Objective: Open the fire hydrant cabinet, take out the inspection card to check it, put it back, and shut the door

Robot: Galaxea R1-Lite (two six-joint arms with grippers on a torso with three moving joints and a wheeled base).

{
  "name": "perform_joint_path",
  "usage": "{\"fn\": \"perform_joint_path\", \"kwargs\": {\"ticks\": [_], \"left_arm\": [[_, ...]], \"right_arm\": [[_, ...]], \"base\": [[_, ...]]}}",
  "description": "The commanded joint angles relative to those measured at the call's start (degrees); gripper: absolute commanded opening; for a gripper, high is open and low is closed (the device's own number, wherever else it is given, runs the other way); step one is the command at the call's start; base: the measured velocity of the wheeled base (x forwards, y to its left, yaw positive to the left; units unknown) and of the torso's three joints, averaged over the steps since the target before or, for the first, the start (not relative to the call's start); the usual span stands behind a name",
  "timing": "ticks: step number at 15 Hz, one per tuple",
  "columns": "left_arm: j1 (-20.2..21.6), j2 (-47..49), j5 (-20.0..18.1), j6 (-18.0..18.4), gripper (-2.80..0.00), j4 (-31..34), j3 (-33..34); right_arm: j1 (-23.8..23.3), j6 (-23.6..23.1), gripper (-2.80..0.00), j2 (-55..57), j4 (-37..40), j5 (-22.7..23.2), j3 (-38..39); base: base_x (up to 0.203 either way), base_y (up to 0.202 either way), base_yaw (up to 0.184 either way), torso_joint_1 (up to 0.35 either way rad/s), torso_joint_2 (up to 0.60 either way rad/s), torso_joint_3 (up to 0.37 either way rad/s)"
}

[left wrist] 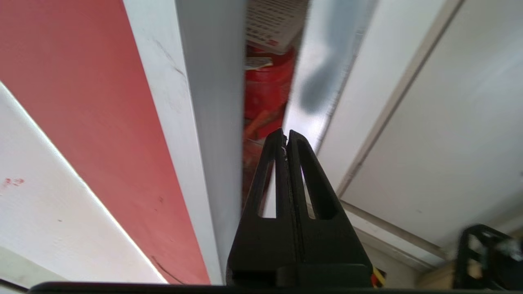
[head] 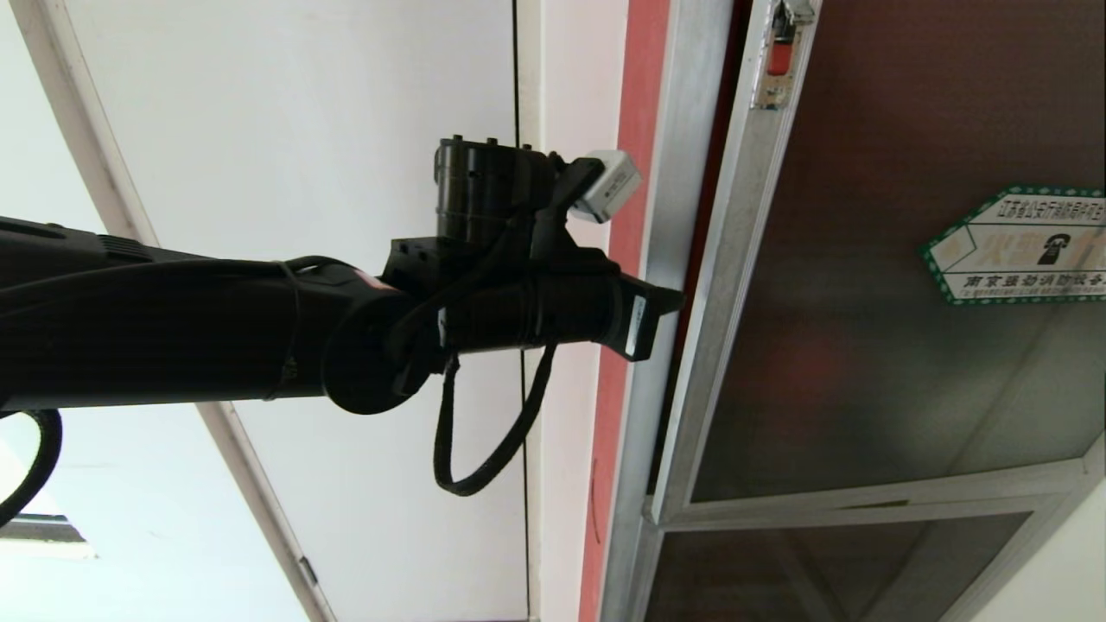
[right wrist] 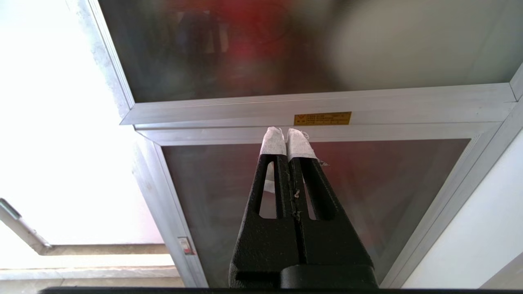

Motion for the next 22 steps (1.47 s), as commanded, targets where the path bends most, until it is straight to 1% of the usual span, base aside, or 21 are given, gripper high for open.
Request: {"fn": "perform_joint_path", "kwargs": {"ticks": [1, 10, 13, 18, 20, 22], "left_arm": [[-0.5, 1.9, 0.7, 0.3, -2.8, -0.1, -1.6], [-1.8, 4.9, 0.7, 0.4, -2.8, -0.2, -6.3], [-2.5, 6.0, 1.4, 0.4, -2.8, -0.2, -7.9], [-3.8, 5.3, 1.4, 0.2, -2.8, -0.2, -7.7], [-5.1, 4.5, 1.3, 0.1, -2.8, -0.2, -6.9], [-7.4, 3.0, 1.4, 0.1, -2.8, -0.2, -4.9]], "right_arm": [[0.0, 0.1, -2.8, 0.1, 0.0, 0.0, 0.2], [0.0, 0.1, -2.8, 0.1, 0.0, 0.0, 0.2], [0.0, 0.0, -2.8, 0.1, 0.0, 0.0, 0.2], [0.0, 0.1, -2.8, 0.1, 0.0, 0.0, 0.2], [0.0, 0.1, -2.8, 0.1, 0.0, 0.0, 0.2], [0.0, 0.1, -2.8, 0.1, 0.0, 0.0, 0.2]], "base": [[0.0, 0.0, 0.0, 0.0, 0.0, 0.0], [0.0, 0.0, 0.0, 0.0, 0.0, 0.0], [0.0, 0.0, 0.0, 0.0, 0.0, 0.0], [0.0, 0.0, 0.0, 0.0, 0.0, 0.0], [0.0, 0.0, 0.0, 0.0, 0.0, 0.0], [0.0, 0.0, 0.0, 0.0, 0.0, 0.0]]}}
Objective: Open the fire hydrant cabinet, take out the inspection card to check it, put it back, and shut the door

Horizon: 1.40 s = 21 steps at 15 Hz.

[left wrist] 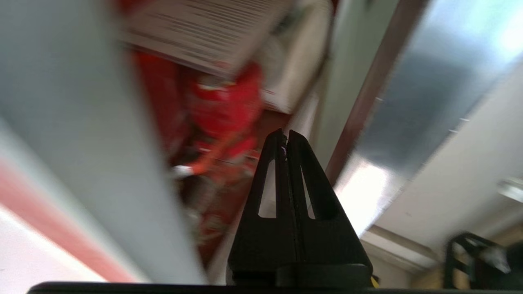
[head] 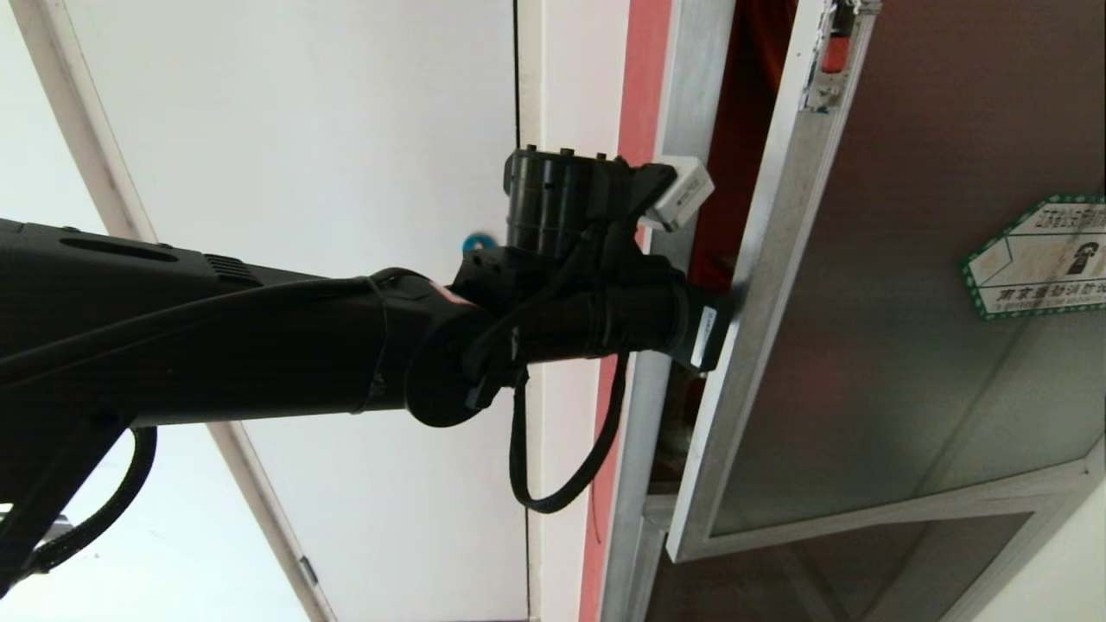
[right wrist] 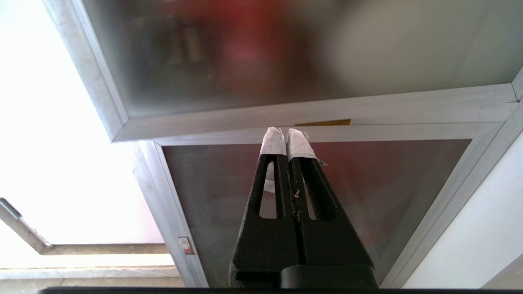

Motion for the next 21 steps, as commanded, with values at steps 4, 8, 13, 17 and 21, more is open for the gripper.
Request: {"fn": "perform_joint_path", "kwargs": {"ticks": [4, 8, 13, 17, 21], "left_arm": [[-6.8, -4.7, 0.3, 0.1, -2.8, -0.1, 5.2], [-11.1, -6.1, 3.3, 0.2, -2.8, -0.1, 7.0], [-16.5, -7.1, 3.5, 0.1, -2.8, -0.1, 8.4], [-20.5, -7.1, 4.6, 0.2, -2.8, -0.1, 8.5], [-22.0, -7.7, 4.9, 0.1, -2.8, -0.1, 9.2]], "right_arm": [[0.0, 0.1, -2.8, 0.1, 0.0, 0.0, 0.2], [0.0, 0.1, -2.8, 0.1, 0.0, 0.0, 0.2], [0.0, 0.0, -2.8, 0.1, 0.0, 0.0, 0.2], [0.0, 0.1, -2.8, 0.1, 0.0, 0.0, 0.2], [0.0, 0.0, -2.8, 0.1, 0.0, 0.0, 0.2]], "base": [[0.0, 0.0, 0.0, 0.0, 0.0, 0.0], [0.0, 0.0, 0.0, 0.0, 0.0, 0.0], [0.0, 0.0, 0.0, 0.0, 0.0, 0.0], [0.0, 0.0, 0.0, 0.0, 0.0, 0.0], [0.0, 0.0, 0.0, 0.0, 0.0, 0.0]]}}
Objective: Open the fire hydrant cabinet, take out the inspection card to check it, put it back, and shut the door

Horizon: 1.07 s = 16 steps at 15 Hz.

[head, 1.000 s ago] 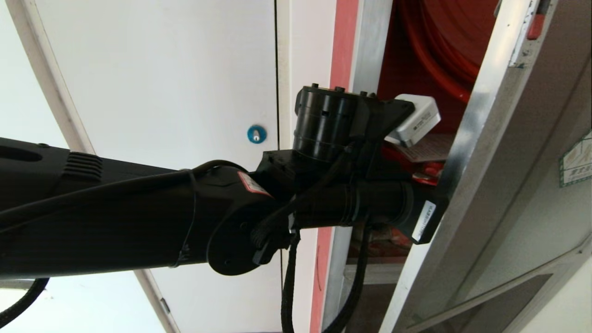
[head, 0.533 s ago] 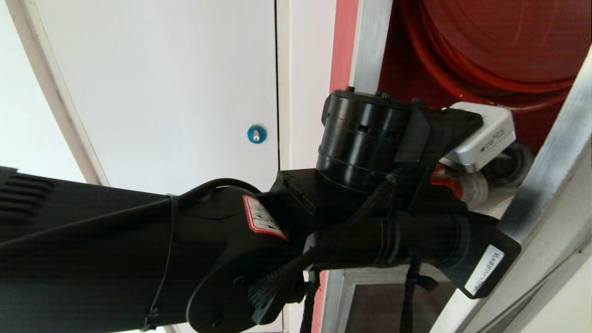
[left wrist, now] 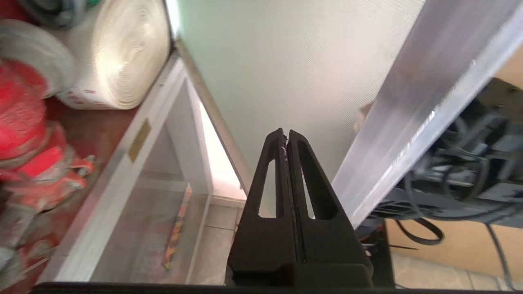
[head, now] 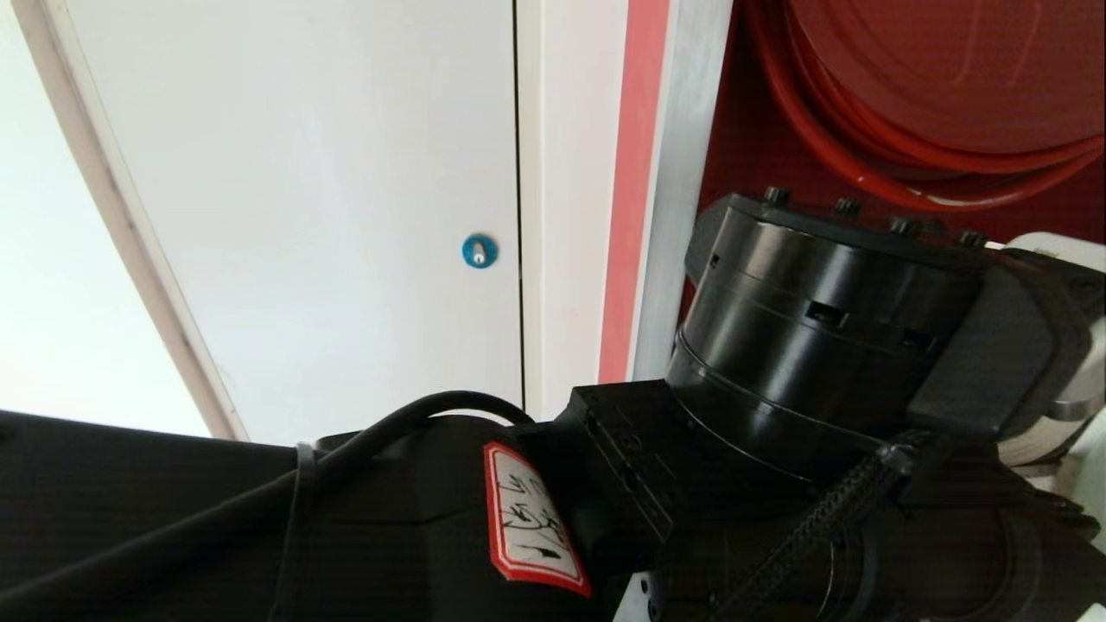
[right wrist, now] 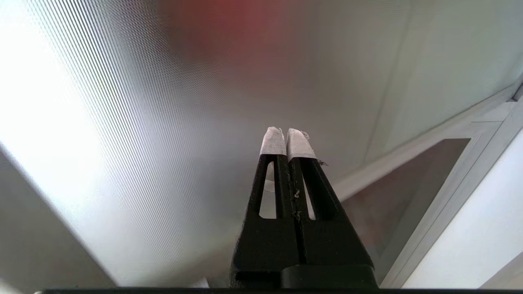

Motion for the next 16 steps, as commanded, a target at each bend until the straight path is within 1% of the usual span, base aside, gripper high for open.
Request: {"fn": "perform_joint_path", "kwargs": {"ticks": [1, 7, 11, 13, 15, 16], "left_arm": [[-0.5, -0.4, 0.0, 0.0, -2.8, -0.2, 0.2], [-2.9, -1.1, 0.0, 0.0, -2.8, -0.1, 0.1], [-2.2, -0.6, 1.2, -0.6, -2.8, -0.1, 0.6], [0.4, -1.4, 1.2, -0.5, -2.8, -0.2, 2.6], [4.3, -2.3, 1.2, -0.5, -2.8, -0.2, 4.5], [8.1, -2.7, 1.1, -0.5, -2.8, -0.2, 5.6]], "right_arm": [[0.0, 0.0, -2.8, 0.1, 0.0, 0.0, 0.2], [0.0, 0.0, -2.8, 0.1, 0.0, 0.0, 0.2], [0.0, 0.0, -2.8, 0.1, 0.0, 0.0, 0.2], [0.0, 0.0, -2.8, 0.1, 0.0, 0.0, 0.2], [0.0, 0.0, -2.8, 0.1, 0.0, 0.0, 0.2], [0.0, 0.0, -2.8, 0.1, 0.0, 0.0, 0.2]], "base": [[0.0, 0.0, 0.0, 0.0, 0.0, 0.0], [0.0, 0.0, 0.0, 0.0, 0.0, 0.0], [0.0, 0.0, 0.0, 0.0, 0.0, 0.0], [0.0, 0.0, 0.0, 0.0, 0.0, 0.0], [0.0, 0.0, 0.0, 0.0, 0.0, 0.0], [0.0, 0.0, 0.0, 0.0, 0.0, 0.0]]}}
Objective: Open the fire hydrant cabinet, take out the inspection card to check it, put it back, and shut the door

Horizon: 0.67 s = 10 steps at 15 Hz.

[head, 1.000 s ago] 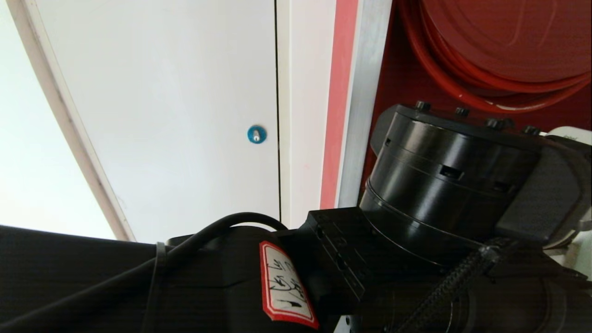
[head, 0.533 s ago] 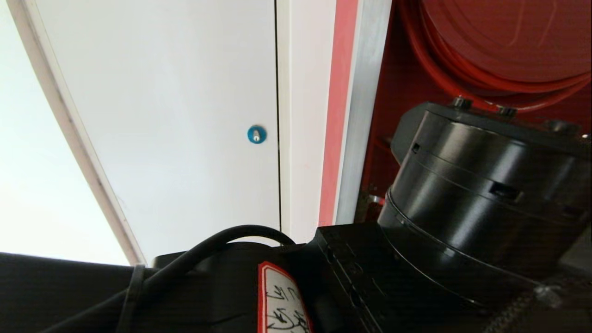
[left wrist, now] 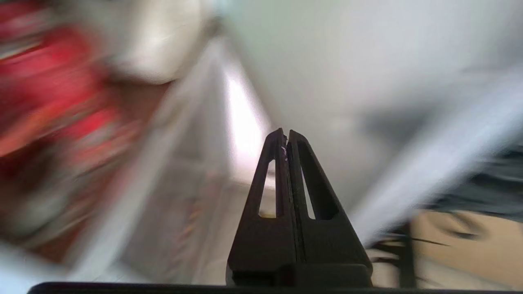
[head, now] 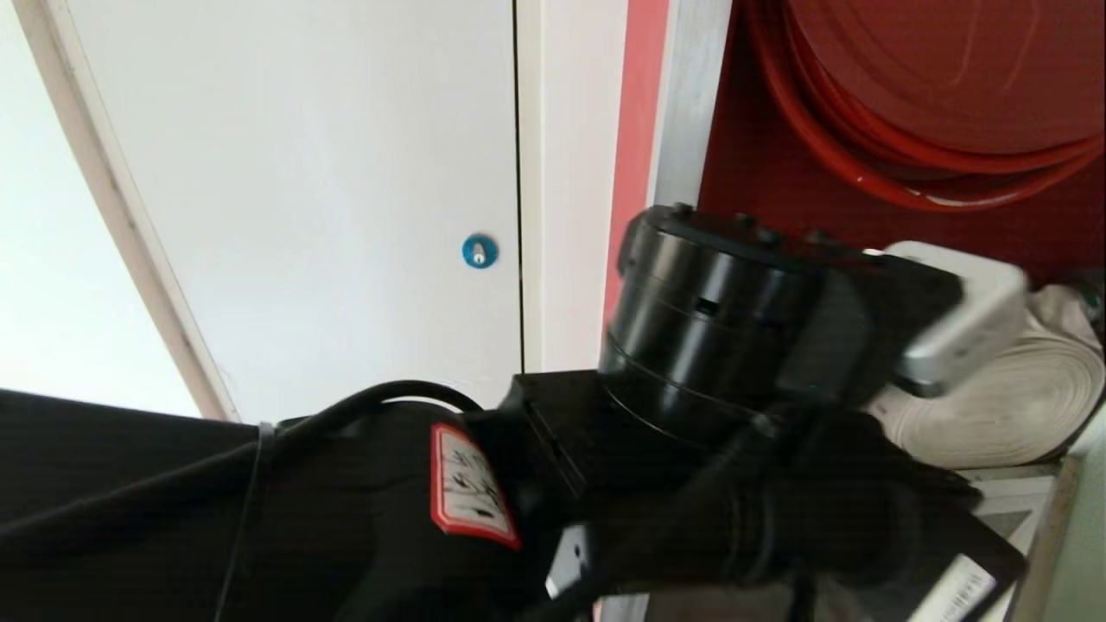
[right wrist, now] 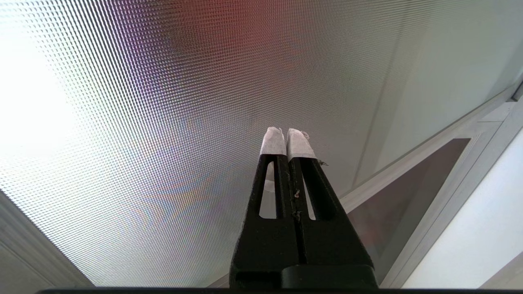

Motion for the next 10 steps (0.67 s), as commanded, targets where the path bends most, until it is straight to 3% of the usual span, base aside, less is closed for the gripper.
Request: {"fn": "perform_joint_path", "kwargs": {"ticks": [1, 6, 10], "left_arm": [[6.3, -1.2, -0.1, 0.0, -2.8, -0.1, 2.4], [21.3, -9.4, -0.5, 0.4, -2.8, -1.4, 15.6], [34.6, -18.9, -1.3, 0.6, -2.8, -7.7, 30.0]], "right_arm": [[0.0, 0.0, -2.8, 0.1, 0.0, 0.0, 0.2], [0.0, 0.0, -2.8, 0.1, 0.0, 0.0, 0.2], [0.0, 0.0, -2.8, 0.1, 0.0, 0.0, 0.2]], "base": [[0.0, 0.0, 0.0, 0.0, 0.0, 0.0], [0.0, 0.0, 0.0, 0.0, 0.0, 0.0], [0.0, 0.0, 0.0, 0.0, 0.0, 0.0]]}}
